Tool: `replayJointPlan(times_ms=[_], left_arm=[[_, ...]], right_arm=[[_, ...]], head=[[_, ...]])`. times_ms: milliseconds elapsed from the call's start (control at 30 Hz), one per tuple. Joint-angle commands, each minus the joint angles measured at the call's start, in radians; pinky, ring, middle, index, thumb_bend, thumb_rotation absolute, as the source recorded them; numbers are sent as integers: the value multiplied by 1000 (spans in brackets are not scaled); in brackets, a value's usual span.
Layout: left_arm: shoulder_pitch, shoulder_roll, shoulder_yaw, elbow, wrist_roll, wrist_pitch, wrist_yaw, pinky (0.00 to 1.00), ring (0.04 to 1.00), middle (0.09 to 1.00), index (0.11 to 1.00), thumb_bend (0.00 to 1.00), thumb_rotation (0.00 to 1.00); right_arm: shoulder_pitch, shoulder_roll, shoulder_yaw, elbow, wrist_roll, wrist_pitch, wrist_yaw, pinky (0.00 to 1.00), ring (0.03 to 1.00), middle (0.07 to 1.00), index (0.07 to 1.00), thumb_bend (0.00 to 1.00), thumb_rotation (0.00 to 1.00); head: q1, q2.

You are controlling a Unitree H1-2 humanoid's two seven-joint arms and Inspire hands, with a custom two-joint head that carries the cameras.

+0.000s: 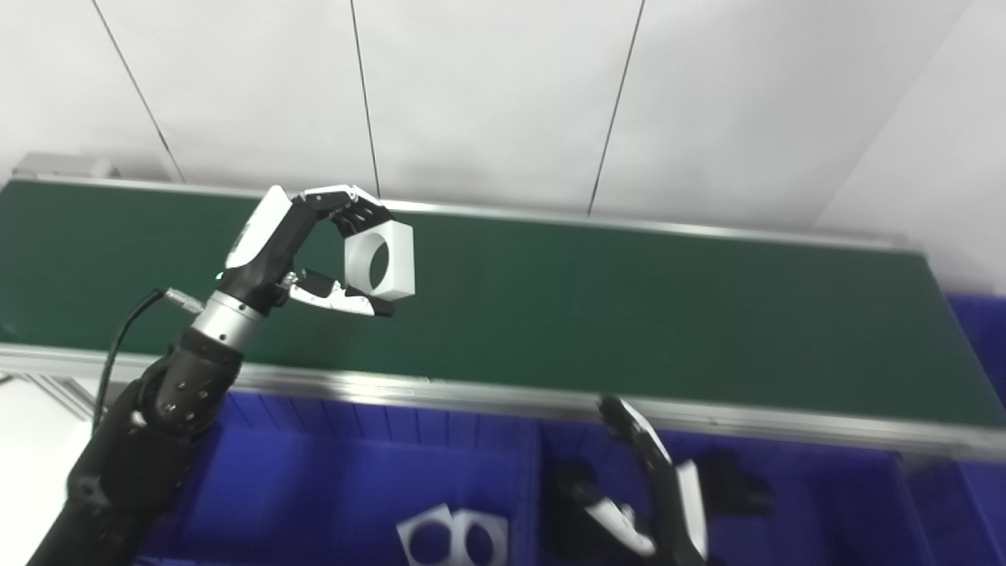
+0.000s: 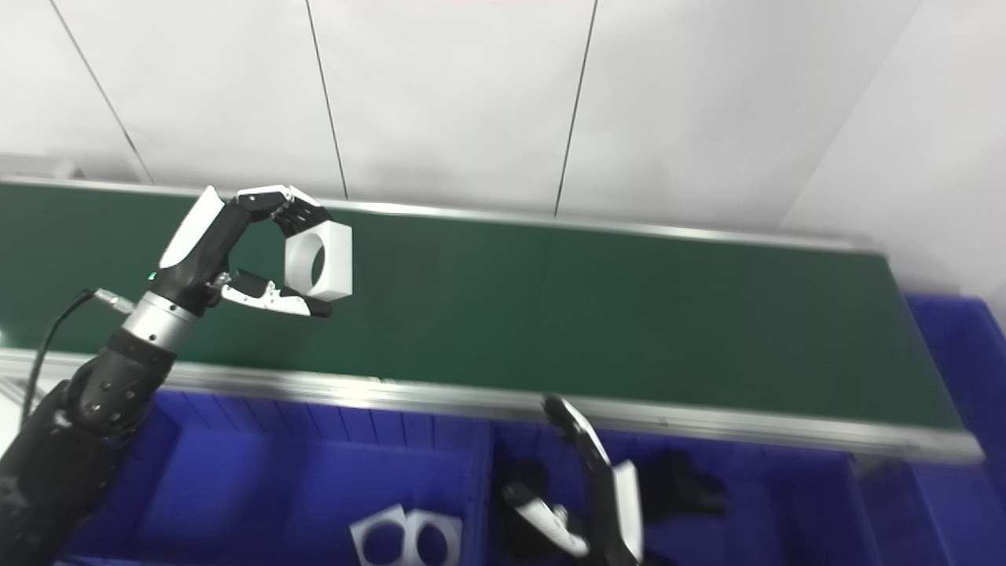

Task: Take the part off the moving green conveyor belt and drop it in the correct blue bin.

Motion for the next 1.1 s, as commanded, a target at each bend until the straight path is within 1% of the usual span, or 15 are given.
replayJointPlan(times_ms=[0,200,333,433,467,567,633,700,800,833,867,967,1000,1033,1067], left_arm=[[17,-2,-4,-53,-10,-27,1,393,399,497,556,493,0],[119,-44,-35,-98,17,-26,-26,365,392,491,558,492,0],[175,-55,-64,-56,19,-26,-48,367,392,489,553,493,0],[208,-56,-72,-22,18,-21,-73,327,373,485,558,490,0],[215,-52,-80,-9,25,-23,-74,341,377,486,558,491,0],[230,-44,-88,10,67,-24,-87,357,384,490,556,492,0],[241,-43,-95,20,119,-19,-88,393,401,496,545,495,0],[247,-48,-103,39,156,-16,-84,393,394,494,549,494,0],[252,-55,-108,47,206,19,-88,406,392,491,557,493,0],[248,-56,-117,58,227,20,-88,406,392,491,557,493,0],[245,-57,-122,66,240,19,-88,435,407,499,540,496,0],[233,-55,-148,62,290,88,-132,481,423,507,528,498,0],[230,-55,-154,61,300,107,-144,476,419,504,539,497,0],[224,-55,-166,61,328,137,-159,482,455,537,536,499,10],[220,-55,-176,60,356,166,-171,509,552,625,513,505,37]], right_arm=[[-3,8,-22,-40,-24,-52,13,766,806,827,836,903,821],[10,32,-62,-60,-23,-52,63,770,811,827,835,915,821],[18,42,-80,-67,-35,-52,79,766,811,828,834,904,822],[24,48,-94,-71,-34,-52,99,774,815,833,842,888,809],[25,51,-99,-74,-33,-52,106,775,816,834,843,888,809],[31,60,-113,-78,-29,-52,123,775,816,833,841,892,807],[35,63,-124,-81,-37,-52,134,775,815,833,841,890,812],[38,64,-132,-85,-41,-52,143,776,816,834,842,879,812],[41,67,-139,-86,-49,-52,144,770,812,829,838,861,803],[43,68,-143,-88,-48,-52,149,770,812,829,838,860,802],[45,70,-146,-89,-47,-52,154,771,813,831,840,860,801],[47,70,-150,-90,-41,-52,161,779,816,831,841,853,794],[48,71,-151,-91,-41,-52,163,782,816,829,840,851,791],[48,72,-153,-90,-38,-52,165,783,817,828,839,850,789],[48,73,-155,-90,-35,-52,167,783,816,826,837,855,791]], head=[[-3,11],[0,32],[2,35],[9,38],[9,38],[16,37],[20,38],[22,39],[24,40],[25,41],[26,42],[34,42],[34,42],[34,42],[34,42]])
